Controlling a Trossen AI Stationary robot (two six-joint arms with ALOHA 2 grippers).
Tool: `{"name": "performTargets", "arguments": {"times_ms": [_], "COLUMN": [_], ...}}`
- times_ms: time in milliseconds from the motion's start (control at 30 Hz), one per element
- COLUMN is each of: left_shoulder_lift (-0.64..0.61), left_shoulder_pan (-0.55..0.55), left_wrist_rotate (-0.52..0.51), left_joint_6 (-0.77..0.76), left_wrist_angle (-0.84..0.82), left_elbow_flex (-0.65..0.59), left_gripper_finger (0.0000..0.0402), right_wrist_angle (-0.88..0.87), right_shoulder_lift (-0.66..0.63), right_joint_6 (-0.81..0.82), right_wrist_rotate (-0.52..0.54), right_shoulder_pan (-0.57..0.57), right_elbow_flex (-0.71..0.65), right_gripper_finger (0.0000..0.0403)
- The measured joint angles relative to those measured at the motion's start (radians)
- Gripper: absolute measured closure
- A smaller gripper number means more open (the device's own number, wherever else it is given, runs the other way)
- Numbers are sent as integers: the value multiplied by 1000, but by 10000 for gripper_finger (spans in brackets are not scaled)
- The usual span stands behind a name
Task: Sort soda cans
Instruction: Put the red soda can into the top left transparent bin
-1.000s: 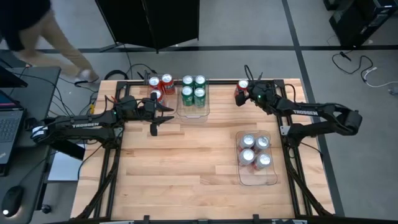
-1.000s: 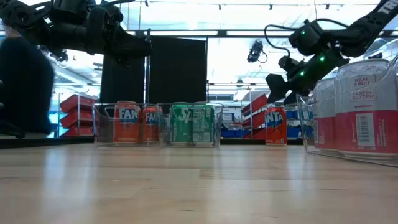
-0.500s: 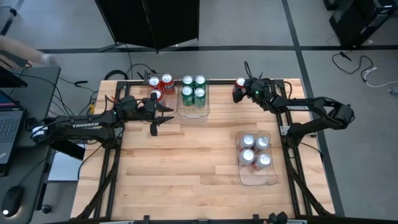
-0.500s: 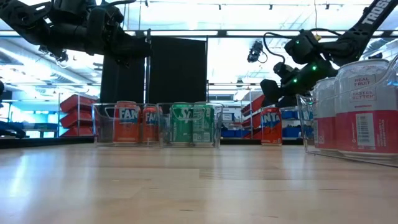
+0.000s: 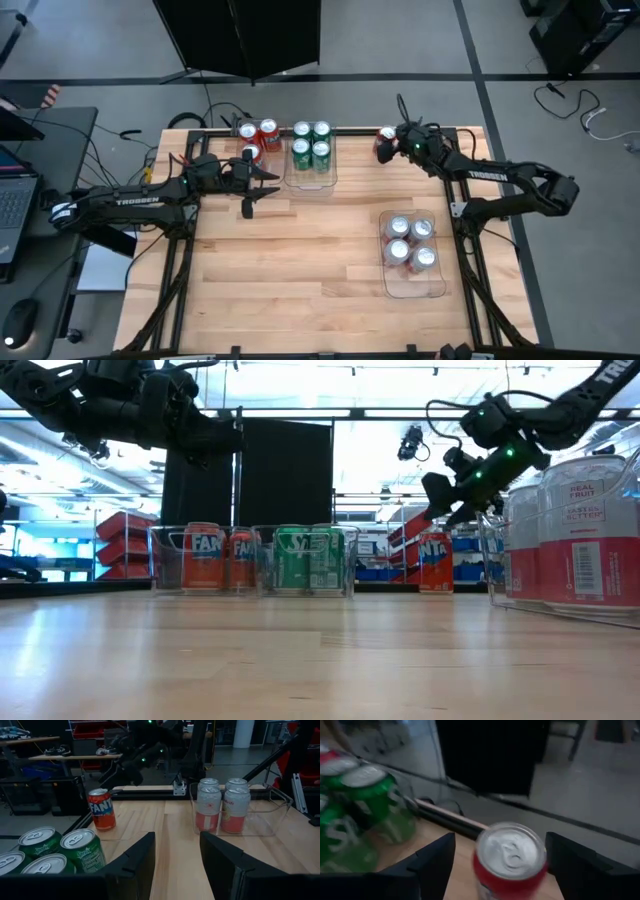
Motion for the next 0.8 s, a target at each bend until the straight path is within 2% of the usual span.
{"name": "performTargets", "arguments": {"times_ms": [100,200,500,633,800], "left_shoulder_lift": [0,0,0,0,1], "left_shoulder_pan": [0,0,0,0,0], "left_wrist_rotate": [0,0,0,0,0], "left_joint_6": [0,0,0,3,-65], "left_wrist_angle": [0,0,-8,-30,-28], "left_elbow_flex": [0,0,0,0,0], "left_gripper_finger": [244,244,244,244,244], "right_wrist_angle": [-160,-226,-228,-233,-226], "right_shoulder_lift": [2,37,218,278,309], "right_joint_6": [9,7,-7,3,28], "right_wrist_rotate": [29,41,40,36,31], "right_shoulder_pan": [-1,-2,-11,-12,-11], "right_elbow_flex": [70,129,199,222,248], "right_gripper_finger": [95,80,51,61,109]}}
